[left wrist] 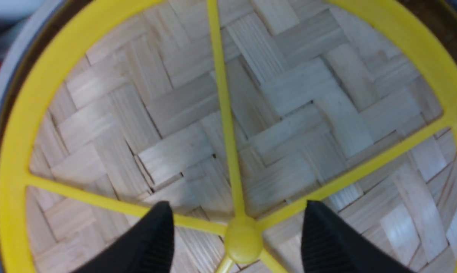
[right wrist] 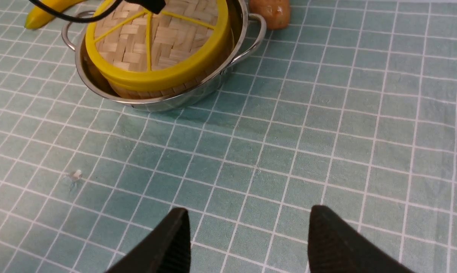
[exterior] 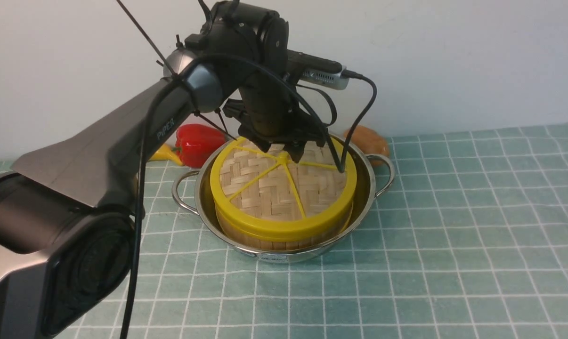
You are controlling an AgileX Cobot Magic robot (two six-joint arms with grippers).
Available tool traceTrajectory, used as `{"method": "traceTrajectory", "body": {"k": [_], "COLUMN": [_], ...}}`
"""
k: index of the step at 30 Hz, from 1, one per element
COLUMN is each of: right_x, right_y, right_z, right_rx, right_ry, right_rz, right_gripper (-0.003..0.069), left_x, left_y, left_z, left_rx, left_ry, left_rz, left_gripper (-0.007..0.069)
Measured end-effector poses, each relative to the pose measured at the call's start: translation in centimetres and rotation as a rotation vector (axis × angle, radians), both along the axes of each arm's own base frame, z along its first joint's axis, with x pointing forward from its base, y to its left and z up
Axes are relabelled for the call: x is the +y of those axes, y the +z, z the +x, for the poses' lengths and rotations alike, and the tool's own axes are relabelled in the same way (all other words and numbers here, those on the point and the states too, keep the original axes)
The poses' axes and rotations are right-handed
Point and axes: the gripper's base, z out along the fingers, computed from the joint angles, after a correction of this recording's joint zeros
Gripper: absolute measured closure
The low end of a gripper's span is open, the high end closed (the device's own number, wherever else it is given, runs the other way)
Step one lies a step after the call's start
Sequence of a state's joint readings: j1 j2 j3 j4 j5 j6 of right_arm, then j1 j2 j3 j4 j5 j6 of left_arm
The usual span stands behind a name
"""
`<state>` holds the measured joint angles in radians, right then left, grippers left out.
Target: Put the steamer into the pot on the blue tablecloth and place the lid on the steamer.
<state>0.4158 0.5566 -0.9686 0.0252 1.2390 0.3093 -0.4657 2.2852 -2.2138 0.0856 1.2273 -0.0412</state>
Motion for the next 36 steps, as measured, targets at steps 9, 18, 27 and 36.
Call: {"method": "traceTrajectory", "body": {"k": [9, 18, 27, 36], "right_x": [-0.9, -2.8, -3.6, -3.4], "right_y": [-0.1, -4.8, -9.5, -9.5], "right_z": [-0.6, -2.0, -3.5, -3.6], "right_rx": [-0.093, -0.280, -0.413, -0.428], "right_ry": [-0.034, -0.100, -0.128, -0.118], "right_rz": [-0.029, -0.100, -0.047, -0.011], "right_gripper": [0.0312, 0.0569, 0.0673, 0.0665], "left_x": [2.1, 6.8, 11.3, 12.3], "left_y": [14.4, 25.6, 26.3, 16.4], "left_z": [-4.3, -14.1, -22.7, -26.5], "left_rx": [-0.307, -0.535, -0.557, -0.567], "left_ry": [0.000, -0.051, -0.110, -0.131], "left_rz": [-0.154, -0.257, -0.205, -0.307], "left_gripper": [0.0239, 0.0628, 0.0648, 0.0648]}}
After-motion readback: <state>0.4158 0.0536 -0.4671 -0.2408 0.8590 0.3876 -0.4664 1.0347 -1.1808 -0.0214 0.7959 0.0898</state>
